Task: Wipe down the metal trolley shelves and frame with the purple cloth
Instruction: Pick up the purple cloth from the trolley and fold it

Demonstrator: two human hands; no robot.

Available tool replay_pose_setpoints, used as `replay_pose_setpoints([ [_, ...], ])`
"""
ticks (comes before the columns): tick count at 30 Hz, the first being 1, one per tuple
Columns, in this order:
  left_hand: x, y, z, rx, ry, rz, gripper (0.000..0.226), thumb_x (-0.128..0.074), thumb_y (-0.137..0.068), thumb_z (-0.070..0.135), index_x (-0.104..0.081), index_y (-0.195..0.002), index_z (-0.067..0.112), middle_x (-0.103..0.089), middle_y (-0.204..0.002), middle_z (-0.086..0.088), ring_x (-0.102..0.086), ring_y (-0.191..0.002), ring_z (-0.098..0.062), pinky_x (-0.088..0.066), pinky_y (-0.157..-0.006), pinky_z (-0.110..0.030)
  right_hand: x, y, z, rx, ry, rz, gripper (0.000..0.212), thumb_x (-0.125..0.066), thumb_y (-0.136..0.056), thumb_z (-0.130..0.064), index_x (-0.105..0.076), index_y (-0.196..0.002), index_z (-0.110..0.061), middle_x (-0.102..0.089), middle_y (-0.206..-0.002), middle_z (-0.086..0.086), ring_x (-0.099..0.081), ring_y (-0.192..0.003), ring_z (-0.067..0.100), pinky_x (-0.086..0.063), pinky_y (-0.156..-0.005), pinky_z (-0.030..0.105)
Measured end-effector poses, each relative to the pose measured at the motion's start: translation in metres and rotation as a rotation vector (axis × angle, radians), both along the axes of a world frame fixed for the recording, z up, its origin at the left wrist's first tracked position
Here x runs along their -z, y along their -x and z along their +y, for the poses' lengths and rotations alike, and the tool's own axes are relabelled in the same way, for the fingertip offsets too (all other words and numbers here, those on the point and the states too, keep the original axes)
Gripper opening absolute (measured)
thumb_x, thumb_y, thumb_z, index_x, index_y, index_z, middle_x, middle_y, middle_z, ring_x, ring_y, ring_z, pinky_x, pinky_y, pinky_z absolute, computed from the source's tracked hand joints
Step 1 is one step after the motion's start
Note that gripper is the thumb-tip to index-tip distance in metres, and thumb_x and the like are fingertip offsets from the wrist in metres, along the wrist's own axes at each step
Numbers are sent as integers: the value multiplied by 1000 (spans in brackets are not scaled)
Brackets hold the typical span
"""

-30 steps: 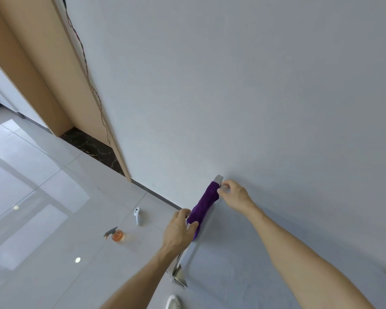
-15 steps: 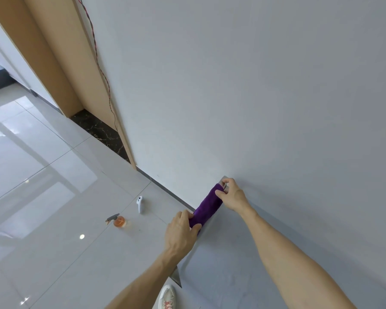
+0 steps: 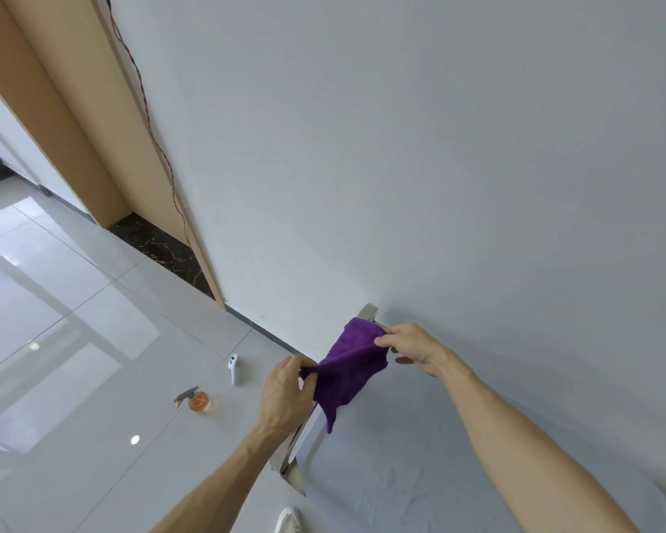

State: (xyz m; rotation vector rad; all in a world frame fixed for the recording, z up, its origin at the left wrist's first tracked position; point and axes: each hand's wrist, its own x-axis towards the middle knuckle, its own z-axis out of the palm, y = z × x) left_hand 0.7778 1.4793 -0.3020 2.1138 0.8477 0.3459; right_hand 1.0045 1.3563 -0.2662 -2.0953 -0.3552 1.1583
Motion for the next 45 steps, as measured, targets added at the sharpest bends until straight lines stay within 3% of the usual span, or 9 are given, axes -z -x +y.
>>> replay_pose_setpoints([
  [5, -26, -24, 1, 83, -30, -111, 18, -59, -89, 7, -65, -91, 24, -64, -88, 15, -55, -92, 4, -39, -74, -4, -25, -2, -45, 32, -207, -87, 15, -64, -90, -18, -72, -102, -11, -74, -102, 3, -63, -95, 13, -47, -87, 28],
  [8, -42, -44, -3, 134, -2, -169, 20, -57, -89, 5, -65, -92, 23, -67, -88, 13, -58, -90, 2, -41, -77, -5, -38, -3, -70, 116, -283, -167, 14, -68, -89, -15, -65, -100, -9, -74, -93, 1, -66, -85, 13, -50, -79, 21],
  [13, -58, -73, -15, 265, -30, -200, 21, -58, -88, 1, -67, -95, 18, -70, -91, 10, -63, -87, -4, -44, -75, -7, -56, -2, -116, 123, -309, -303, 36, -69, -89, -19, -55, -121, -29, -75, -96, -1, -67, -90, 10, -47, -73, 9],
  [18, -60, -91, -32, 448, -66, -174, 21, -57, -90, -1, -68, -95, 16, -68, -89, 14, -61, -86, -2, -49, -77, -15, -50, 0, -153, 3, -145, -368, 27, -67, -90, -17, -70, -117, -22, -68, -111, -5, -63, -101, 13, -50, -93, 26],
  [24, -53, -106, -45, 576, -56, -52, 20, -55, -93, 1, -67, -96, 16, -69, -92, 7, -64, -87, -12, -52, -80, -22, -38, 5, -180, -99, 50, -422, 17, -68, -85, -25, -69, -102, -25, -65, -95, -11, -60, -83, 7, -44, -71, 19],
  [29, -51, -118, -52, 610, -65, -38, 23, -54, -94, -1, -70, -102, 14, -67, -91, 11, -62, -86, -6, -42, -75, -4, -27, 5, -189, -65, 66, -654, 7, -67, -89, -29, -64, -95, -26, -47, -106, -9, -39, -108, 7, -39, -89, 24],
  [34, -42, -112, -53, 605, -132, -102, 22, -61, -91, -1, -73, -101, 14, -70, -90, 11, -63, -83, -4, -46, -78, -8, -12, 22, -194, -71, -32, -829, 5, -66, -86, -19, -62, -87, -16, -58, -104, -9, -48, -104, 9, -43, -84, 23],
  [38, -4, -77, -60, 668, -184, 22, 17, -70, -89, 6, -75, -104, 14, -75, -99, 3, -69, -86, -9, -44, -77, -4, 24, 59, -200, -138, 18, -774, 1, -60, -86, -14, -61, -86, -13, -63, -97, -2, -54, -95, 15, -47, -79, 30],
  [45, 71, 24, -88, 770, -92, 413, 24, -58, -94, 7, -73, -111, 18, -72, -113, 6, -67, -102, -10, -49, -90, -15, 96, 153, -217, -265, 186, -387, 15, -57, -90, -19, -63, -100, -11, -66, -102, 3, -60, -92, 19, -50, -80, 32],
])
